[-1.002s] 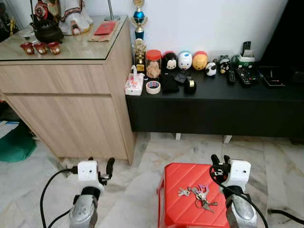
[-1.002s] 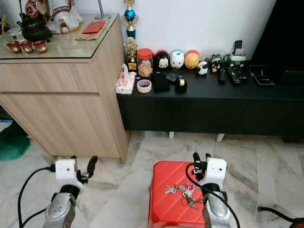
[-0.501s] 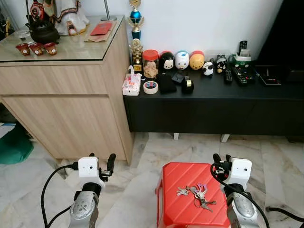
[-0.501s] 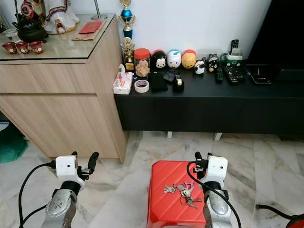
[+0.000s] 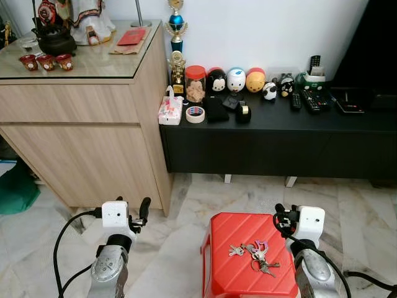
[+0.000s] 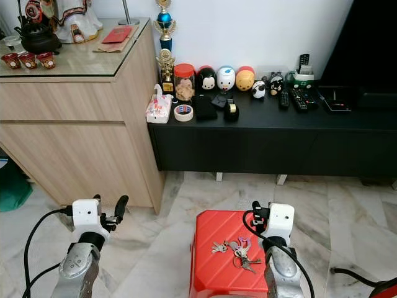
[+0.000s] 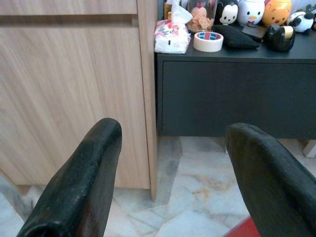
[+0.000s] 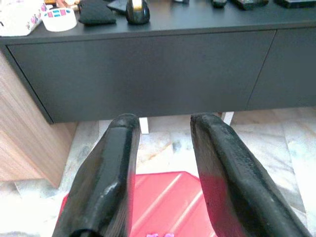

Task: Hang keys on a hook

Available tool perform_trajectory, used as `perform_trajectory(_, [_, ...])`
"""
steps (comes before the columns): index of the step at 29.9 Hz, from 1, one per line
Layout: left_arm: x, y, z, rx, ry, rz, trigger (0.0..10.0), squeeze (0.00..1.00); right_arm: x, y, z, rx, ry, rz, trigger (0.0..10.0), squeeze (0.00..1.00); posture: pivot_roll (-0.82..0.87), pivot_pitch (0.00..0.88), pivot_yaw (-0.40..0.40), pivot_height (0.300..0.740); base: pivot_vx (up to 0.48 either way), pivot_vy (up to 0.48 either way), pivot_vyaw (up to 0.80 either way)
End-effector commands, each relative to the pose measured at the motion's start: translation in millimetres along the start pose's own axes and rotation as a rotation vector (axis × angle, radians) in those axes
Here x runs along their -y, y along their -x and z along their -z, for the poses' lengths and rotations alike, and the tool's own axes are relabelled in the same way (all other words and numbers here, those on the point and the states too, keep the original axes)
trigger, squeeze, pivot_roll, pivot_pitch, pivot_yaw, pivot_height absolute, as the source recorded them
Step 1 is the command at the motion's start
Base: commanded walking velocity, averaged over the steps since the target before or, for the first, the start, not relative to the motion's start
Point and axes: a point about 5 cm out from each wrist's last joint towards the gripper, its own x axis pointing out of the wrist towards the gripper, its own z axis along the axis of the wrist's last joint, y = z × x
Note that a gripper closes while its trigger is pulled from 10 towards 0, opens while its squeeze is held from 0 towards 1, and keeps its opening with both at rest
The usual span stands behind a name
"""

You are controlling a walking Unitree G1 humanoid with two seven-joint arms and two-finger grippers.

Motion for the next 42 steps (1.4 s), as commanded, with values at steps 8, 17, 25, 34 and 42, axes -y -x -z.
perform_trajectory(8, [0.5,-0.9,2.6,-0.022,0.007,-0.01,10.0,0.0,0.4,0.1,-0.1,-0.004,-0.011,0.012,10.0,0.0,-0.02,0.031,-0.017,0.681,0.0,0.0,0.0])
perform_trajectory(17, [-0.4,1.4,5.5,-0.034,0.005,-0.014,10.0,0.0,2.9,-1.0,0.0,-0.012,-0.011,0.031,10.0,0.0,-0.02,0.042,-0.017,0.681,0.0,0.0,0.0])
perform_trajectory(25, [-1.5,2.0,6.6,-0.04,0.004,-0.021,10.0,0.0,1.2,-2.3,0.2,-0.019,-0.016,0.036,10.0,0.0,-0.01,0.044,-0.019,0.681,0.0,0.0,0.0])
perform_trajectory(34, [0.3,3.0,7.4,-0.044,0.008,-0.023,10.0,0.0,1.9,-4.4,4.4,-0.07,-0.004,0.046,10.0,0.0,-0.01,0.047,-0.019,0.656,0.0,0.0,0.0])
perform_trajectory(42, [1.3,1.3,7.5,-0.05,0.014,-0.016,10.0,0.0,1.1,-3.3,4.4,-0.053,-0.004,0.053,10.0,0.0,-0.01,0.048,-0.015,0.646,0.0,0.0,0.0])
